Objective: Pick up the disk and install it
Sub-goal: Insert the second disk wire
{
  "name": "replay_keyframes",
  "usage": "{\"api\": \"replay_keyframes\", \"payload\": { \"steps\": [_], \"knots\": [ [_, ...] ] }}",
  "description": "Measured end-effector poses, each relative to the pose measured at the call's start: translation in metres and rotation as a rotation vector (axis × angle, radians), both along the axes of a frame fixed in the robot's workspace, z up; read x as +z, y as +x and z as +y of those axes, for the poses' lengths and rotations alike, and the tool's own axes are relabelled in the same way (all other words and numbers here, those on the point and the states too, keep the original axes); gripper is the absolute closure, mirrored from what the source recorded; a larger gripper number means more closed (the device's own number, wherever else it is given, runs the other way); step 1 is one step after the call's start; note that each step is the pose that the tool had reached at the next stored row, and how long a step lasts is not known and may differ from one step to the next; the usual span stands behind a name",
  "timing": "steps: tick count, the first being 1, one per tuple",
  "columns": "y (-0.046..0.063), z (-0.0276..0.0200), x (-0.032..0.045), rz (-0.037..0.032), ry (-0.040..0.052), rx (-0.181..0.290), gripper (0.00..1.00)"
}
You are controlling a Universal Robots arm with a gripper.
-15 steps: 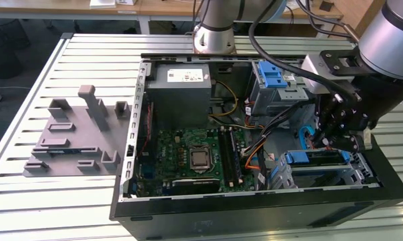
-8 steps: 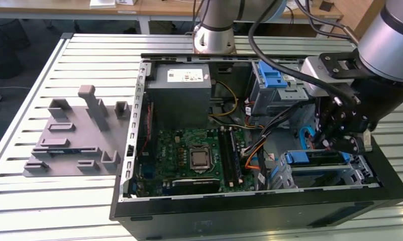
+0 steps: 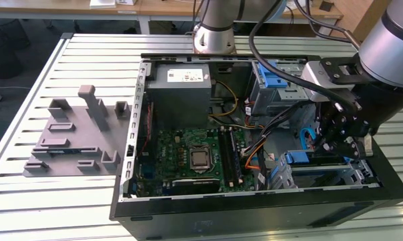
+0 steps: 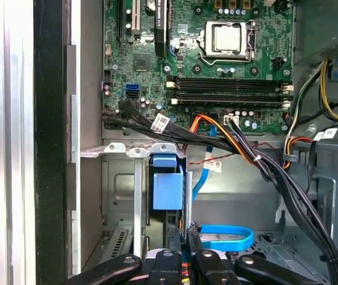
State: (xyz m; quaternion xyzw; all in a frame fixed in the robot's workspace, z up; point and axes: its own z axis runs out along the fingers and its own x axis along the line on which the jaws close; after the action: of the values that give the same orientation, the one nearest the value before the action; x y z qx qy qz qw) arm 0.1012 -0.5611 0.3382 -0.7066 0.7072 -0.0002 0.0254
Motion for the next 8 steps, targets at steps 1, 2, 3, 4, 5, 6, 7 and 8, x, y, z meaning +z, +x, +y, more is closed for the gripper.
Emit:
{"api": "replay_keyframes", "payload": {
  "steps": [1,2,3,4,5,6,7,8],
  "knots": [
    [0.0,-0.0001,-0.0001,-0.0001,-0.0001,0.0,0.84],
    [0.0,-0.0003,-0.0004,-0.0001,-0.0001,0.0,0.84],
    [0.0,-0.0005,-0.0006,-0.0001,0.0,0.0,0.84],
    [0.0,-0.0006,-0.0008,-0.0001,-0.0001,0.0,0.84],
    [0.0,-0.0011,-0.001,0.0,-0.0002,0.0,0.84],
    [0.0,-0.0016,-0.0013,-0.0001,-0.0001,0.0,0.84],
    [0.0,-0.0019,-0.0015,-0.0001,-0.0001,0.0,0.84],
    [0.0,-0.0021,-0.0017,-0.0001,0.0,0.0,0.84]
  ]
}}
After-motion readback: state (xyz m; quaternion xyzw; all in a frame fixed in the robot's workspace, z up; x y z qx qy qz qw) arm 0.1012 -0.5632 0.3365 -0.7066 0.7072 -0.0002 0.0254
